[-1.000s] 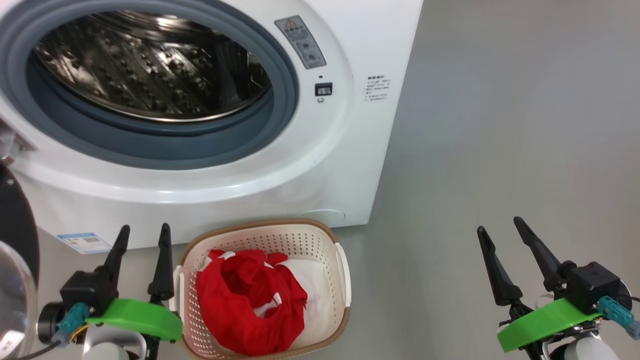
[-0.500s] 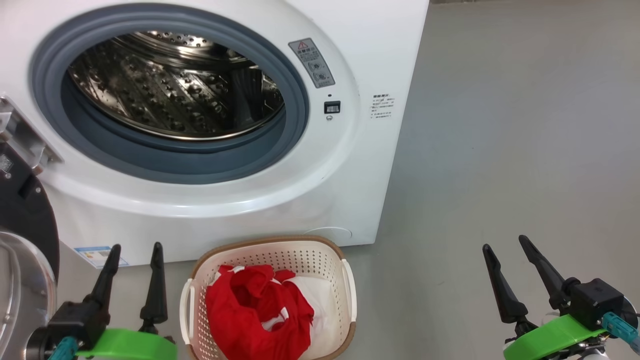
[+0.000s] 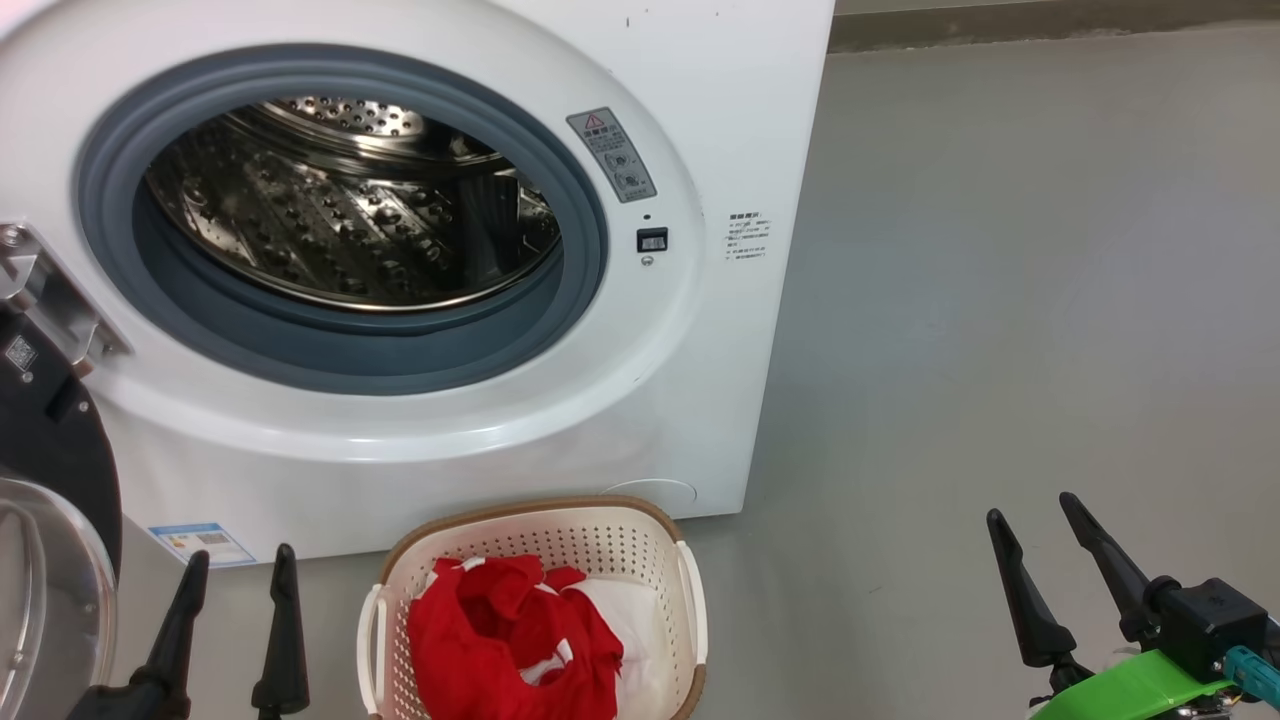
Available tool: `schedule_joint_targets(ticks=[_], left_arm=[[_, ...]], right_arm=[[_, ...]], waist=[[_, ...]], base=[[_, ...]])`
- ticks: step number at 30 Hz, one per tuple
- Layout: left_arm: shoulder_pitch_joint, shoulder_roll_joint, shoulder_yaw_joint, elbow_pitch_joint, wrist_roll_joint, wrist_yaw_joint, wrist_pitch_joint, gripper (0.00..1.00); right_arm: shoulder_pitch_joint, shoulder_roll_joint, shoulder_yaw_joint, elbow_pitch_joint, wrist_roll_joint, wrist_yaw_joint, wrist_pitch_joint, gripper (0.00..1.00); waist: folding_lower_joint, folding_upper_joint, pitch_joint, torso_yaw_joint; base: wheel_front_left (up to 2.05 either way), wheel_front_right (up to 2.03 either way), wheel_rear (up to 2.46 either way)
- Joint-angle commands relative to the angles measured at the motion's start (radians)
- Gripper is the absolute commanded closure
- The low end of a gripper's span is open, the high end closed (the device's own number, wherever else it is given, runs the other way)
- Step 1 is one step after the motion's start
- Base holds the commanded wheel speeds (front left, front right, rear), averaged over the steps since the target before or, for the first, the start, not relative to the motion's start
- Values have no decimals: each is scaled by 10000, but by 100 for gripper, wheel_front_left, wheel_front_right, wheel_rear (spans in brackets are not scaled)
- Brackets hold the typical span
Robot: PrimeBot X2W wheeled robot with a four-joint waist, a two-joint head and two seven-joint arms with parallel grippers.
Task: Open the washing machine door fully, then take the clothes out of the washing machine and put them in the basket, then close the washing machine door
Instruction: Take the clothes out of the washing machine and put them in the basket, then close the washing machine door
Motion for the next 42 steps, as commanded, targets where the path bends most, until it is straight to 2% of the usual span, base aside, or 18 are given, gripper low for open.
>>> schedule_joint_targets(ticks=[1,25,42], left_arm=[[-97,87,379,-334,-73,-31,-120,0],[-71,60,282,-388,-23,-31,-120,0],[-97,59,209,-429,17,-31,-120,0]], right_arm=[[24,-188,202,-272,119,16,-49,0],[-38,-96,100,-320,73,16,-49,0],[-53,-91,102,-321,74,16,-49,0]], waist=[[0,0,-16,-27],[0,0,163,4],[0,0,206,25]], base=[[0,0,0],[-2,2,0],[-103,103,0]])
